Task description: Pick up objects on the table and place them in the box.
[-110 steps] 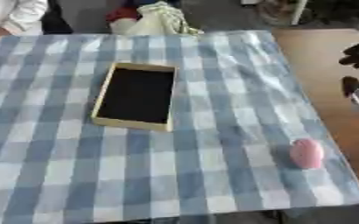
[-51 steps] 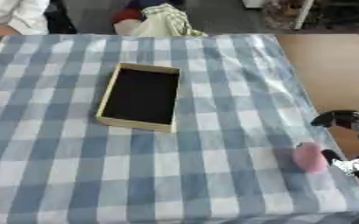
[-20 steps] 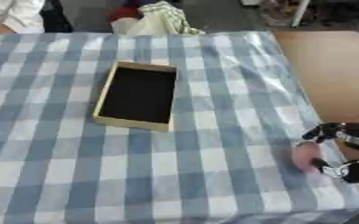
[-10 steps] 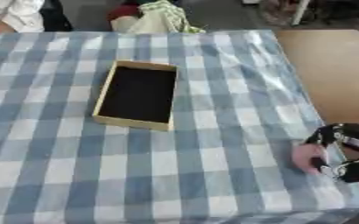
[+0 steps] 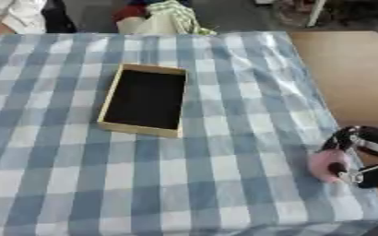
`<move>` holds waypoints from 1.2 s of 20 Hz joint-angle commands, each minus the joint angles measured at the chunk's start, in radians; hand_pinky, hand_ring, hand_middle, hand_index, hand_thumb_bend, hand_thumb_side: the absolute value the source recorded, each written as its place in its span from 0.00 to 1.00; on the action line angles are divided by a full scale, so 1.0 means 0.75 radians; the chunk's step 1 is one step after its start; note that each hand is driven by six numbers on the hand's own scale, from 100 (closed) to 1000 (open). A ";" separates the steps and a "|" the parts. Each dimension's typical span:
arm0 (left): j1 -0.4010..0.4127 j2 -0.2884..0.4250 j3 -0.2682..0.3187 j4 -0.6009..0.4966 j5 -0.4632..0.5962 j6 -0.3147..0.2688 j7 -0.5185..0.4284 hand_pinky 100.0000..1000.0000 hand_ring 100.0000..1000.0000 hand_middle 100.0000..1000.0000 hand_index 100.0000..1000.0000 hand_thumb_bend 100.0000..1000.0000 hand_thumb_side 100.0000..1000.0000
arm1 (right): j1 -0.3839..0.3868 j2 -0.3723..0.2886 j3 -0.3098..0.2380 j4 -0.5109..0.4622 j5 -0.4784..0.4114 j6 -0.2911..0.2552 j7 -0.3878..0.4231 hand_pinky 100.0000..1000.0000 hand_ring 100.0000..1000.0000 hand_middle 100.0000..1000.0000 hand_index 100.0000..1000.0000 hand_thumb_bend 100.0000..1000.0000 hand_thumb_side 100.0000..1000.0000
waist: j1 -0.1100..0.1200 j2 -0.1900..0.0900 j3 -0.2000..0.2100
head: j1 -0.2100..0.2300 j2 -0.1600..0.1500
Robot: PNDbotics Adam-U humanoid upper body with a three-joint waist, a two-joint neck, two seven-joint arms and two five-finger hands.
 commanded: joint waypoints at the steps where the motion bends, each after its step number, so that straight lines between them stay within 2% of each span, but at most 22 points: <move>1: -0.007 0.009 0.003 -0.026 -0.005 0.004 -0.001 0.59 0.72 0.68 0.74 0.00 0.56 | 0.000 -0.031 -0.035 -0.048 -0.038 0.027 -0.012 0.68 0.55 0.54 0.71 0.00 0.00 | -0.002 -0.015 -0.002 | 0.004 0.009; 7: -0.005 0.006 0.003 -0.026 -0.003 0.009 0.000 0.59 0.72 0.68 0.74 0.00 0.56 | -0.014 -0.041 -0.059 -0.092 -0.081 0.076 -0.030 0.68 0.54 0.54 0.71 0.00 0.00 | -0.004 -0.022 -0.002 | 0.007 0.009; 13: -0.006 0.007 0.003 -0.026 -0.002 0.010 0.000 0.59 0.72 0.68 0.74 0.00 0.56 | -0.056 -0.068 -0.070 -0.130 -0.076 0.097 -0.058 0.69 0.54 0.55 0.72 0.00 0.00 | -0.006 -0.026 0.002 | 0.009 0.009; 24: -0.006 0.004 -0.001 -0.026 0.002 0.021 -0.006 0.59 0.72 0.68 0.74 0.00 0.56 | -0.266 -0.150 -0.019 -0.137 -0.046 0.091 -0.076 0.71 0.56 0.57 0.73 0.00 0.00 | -0.016 -0.029 0.022 | 0.004 0.009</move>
